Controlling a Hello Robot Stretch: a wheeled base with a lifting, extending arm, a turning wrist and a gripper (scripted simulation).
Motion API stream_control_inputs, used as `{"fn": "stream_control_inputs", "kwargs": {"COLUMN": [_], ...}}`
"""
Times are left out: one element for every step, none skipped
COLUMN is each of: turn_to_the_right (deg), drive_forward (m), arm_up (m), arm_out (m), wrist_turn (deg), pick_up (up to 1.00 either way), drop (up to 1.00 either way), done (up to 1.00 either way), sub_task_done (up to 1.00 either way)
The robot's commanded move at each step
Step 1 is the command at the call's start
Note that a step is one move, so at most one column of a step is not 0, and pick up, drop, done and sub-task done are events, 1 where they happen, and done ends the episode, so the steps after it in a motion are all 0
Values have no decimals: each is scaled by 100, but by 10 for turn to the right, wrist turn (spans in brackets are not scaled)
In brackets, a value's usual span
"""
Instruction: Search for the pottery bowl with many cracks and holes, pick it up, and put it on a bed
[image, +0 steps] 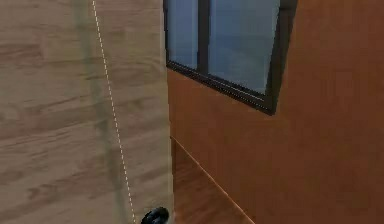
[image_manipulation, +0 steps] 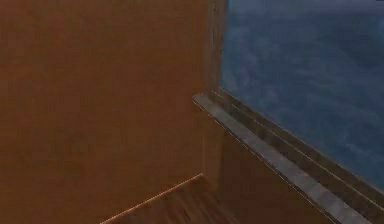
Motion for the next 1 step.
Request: {"fn": "stream_control_inputs", "kwargs": {"turn_to_the_right": [330], "drive_forward": [0], "arm_up": [0], "arm_out": [0], "wrist_turn": [0], "pick_up": [0], "drop": [0], "done": [0], "sub_task_done": [0]}}
